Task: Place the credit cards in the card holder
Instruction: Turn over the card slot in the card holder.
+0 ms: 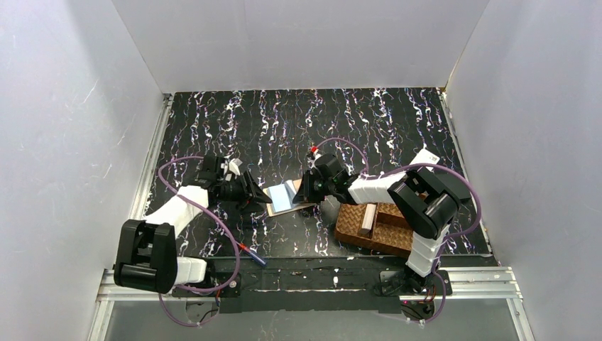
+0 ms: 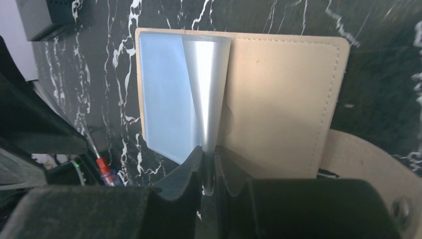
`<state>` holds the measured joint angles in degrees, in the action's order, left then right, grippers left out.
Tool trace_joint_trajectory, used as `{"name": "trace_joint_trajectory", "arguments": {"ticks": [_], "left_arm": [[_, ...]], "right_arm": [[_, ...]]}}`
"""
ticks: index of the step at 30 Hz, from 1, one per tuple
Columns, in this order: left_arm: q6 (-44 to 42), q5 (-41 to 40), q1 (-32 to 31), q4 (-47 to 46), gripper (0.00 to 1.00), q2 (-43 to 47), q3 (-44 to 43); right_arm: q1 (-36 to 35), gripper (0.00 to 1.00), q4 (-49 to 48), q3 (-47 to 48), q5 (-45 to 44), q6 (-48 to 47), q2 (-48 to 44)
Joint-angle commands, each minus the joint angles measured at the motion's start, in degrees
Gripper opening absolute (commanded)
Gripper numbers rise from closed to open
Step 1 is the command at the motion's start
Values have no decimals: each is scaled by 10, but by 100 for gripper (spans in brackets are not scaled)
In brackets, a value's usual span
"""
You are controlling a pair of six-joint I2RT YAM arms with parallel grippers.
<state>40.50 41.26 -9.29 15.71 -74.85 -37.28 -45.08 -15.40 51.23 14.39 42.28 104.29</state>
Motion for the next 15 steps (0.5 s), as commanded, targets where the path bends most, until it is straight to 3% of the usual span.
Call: {"name": "trace_joint_trajectory", "arguments": {"ticks": [1,5,10,15], "left_arm": [[21,-27,-30,-49,42,-5,4],[10,-64,-33,-50,28,-37,14],[3,-81,-34,-64,25,-67,18],[-8,-73,-39,-76,22,-113,6]], "right_arm": [[-9,23,-45,-14,31,39,-5],[-19,34,9,-3,-14,-5,-27],[-29,52,134,45,-104,-101,-64],[-33,64,208,92,-134,-161,-75]]}}
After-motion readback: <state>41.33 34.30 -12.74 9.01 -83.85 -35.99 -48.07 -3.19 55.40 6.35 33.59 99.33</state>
